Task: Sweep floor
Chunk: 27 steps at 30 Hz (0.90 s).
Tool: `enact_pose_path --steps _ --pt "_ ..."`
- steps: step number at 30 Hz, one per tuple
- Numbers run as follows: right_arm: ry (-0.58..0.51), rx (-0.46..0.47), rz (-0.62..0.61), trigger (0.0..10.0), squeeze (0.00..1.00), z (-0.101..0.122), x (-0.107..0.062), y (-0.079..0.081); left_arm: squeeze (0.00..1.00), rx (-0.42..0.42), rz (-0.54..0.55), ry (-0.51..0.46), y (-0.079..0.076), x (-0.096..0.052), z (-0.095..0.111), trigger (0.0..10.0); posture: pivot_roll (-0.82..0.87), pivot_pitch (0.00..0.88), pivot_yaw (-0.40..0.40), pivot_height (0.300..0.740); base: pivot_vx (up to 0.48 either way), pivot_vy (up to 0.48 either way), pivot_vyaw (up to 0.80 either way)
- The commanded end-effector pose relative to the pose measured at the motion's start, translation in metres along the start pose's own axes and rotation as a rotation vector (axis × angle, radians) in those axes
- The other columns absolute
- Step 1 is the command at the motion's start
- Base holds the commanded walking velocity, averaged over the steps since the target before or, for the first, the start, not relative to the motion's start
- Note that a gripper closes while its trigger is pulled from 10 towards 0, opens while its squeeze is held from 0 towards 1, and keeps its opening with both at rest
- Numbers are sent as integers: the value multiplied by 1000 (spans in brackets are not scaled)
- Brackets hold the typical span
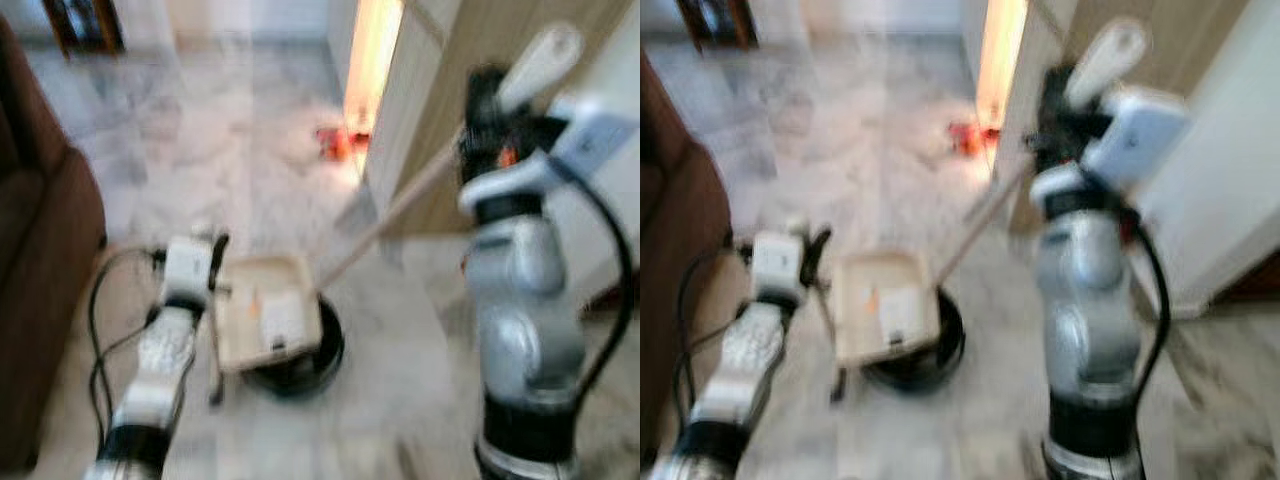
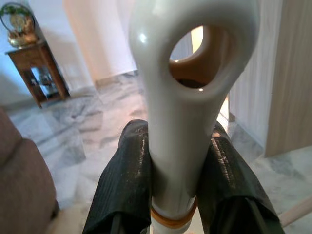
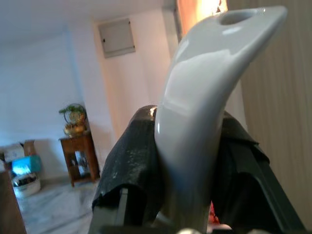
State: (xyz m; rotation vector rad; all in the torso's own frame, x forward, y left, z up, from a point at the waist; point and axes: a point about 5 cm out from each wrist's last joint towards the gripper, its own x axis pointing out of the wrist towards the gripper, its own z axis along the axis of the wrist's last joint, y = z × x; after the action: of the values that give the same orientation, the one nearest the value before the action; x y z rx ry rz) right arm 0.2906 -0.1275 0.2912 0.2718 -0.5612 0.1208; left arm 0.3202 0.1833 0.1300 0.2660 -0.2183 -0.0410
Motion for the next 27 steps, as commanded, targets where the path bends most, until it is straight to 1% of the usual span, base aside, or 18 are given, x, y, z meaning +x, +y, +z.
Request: enact_pose_path --steps 1,9,14,17,18,19,22,23,24,27 --pt "-73 10 -3 10000 0 15 0 -1 0 -3 -12 -51 -5 4 11 10000 -40 119 -40 740 285 0 0" --pt "-68 9 -4 10000 0 14 0 -1 0 -3 -12 -51 -5 4 11 10000 -40 119 -40 740 282 0 0" --pt "-61 5 12 10000 0 11 -2 3 0 -11 -15 -62 -5 4 12 10000 -43 123 -40 740 0 0 0" --pt "-57 4 33 10000 0 9 -4 10 0 -14 -18 -63 -6 4 12 10000 -42 123 -39 740 0 0 0" --pt "-57 4 33 10000 0 9 -4 10 0 -14 -18 -63 -6 4 12 10000 -42 123 -39 740 0 0 0" --pt "-59 -2 49 10000 0 8 -5 16 0 -14 -20 -63 -6 4 12 10000 -42 123 -39 740 0 0 0" --pt "-66 -12 79 10000 0 8 -6 25 0 -15 -22 -63 -6 4 12 10000 -42 122 -40 740 0 0 0" --pt "-73 -26 105 10000 0 8 -7 32 0 -15 -23 -63 -6 4 12 10000 -42 122 -40 740 0 0 0" --pt "-73 -26 105 10000 0 8 -7 32 0 -15 -23 -63 -6 4 12 10000 -42 122 -40 740 0 0 0" --pt "-86 -50 140 10000 0 8 -9 39 0 -15 -23 -64 -6 4 12 10000 -42 122 -40 740 0 0 0"
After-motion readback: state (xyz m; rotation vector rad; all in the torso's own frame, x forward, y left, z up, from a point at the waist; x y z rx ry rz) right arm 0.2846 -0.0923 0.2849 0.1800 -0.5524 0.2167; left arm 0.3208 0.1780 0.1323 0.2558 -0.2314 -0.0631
